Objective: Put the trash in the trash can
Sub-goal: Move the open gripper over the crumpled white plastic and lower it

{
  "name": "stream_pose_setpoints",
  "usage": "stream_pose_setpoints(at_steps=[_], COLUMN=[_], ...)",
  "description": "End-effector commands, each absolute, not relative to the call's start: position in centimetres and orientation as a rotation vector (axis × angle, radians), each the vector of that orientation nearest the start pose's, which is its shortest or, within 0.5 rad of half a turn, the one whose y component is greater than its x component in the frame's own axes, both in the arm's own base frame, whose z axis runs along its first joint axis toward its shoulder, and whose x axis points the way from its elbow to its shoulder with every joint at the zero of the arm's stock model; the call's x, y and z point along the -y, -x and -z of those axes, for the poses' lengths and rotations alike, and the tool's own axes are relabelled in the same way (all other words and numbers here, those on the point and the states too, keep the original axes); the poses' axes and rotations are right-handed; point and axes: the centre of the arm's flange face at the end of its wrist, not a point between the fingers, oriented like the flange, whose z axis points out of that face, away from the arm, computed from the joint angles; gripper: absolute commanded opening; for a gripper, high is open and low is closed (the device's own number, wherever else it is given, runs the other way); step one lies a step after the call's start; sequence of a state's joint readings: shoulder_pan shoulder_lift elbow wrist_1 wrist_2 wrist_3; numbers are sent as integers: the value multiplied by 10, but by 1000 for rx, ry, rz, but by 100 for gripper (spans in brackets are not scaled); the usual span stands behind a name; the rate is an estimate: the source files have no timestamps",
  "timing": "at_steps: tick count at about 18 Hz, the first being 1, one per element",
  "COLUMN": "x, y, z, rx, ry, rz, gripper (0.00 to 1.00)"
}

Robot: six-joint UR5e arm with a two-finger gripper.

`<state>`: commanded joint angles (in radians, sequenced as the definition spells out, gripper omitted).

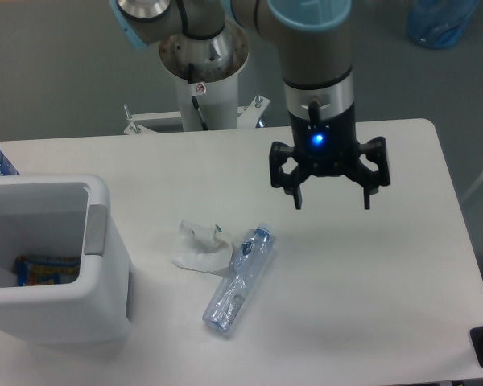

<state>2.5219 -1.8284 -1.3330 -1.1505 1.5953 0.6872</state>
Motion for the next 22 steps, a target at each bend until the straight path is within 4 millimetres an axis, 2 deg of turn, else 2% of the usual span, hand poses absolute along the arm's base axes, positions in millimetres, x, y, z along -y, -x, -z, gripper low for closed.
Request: stream_pose_setpoints(at_steps=[3,10,13,17,18,21,22], x=[-473,-474,-475,-494,-494,-493,-497], y=[437,431,425,398,394,375,362], z=[-516,-503,-485,-462,-450,-435,-431], rx=[383,398,407,343,331,310,281], ry=[2815,2832,2854,2850,2849,2859,2866], rz=[-456,-440,-397,-394,-402,-391,-379], gripper=[100,100,100,100,100,100,100])
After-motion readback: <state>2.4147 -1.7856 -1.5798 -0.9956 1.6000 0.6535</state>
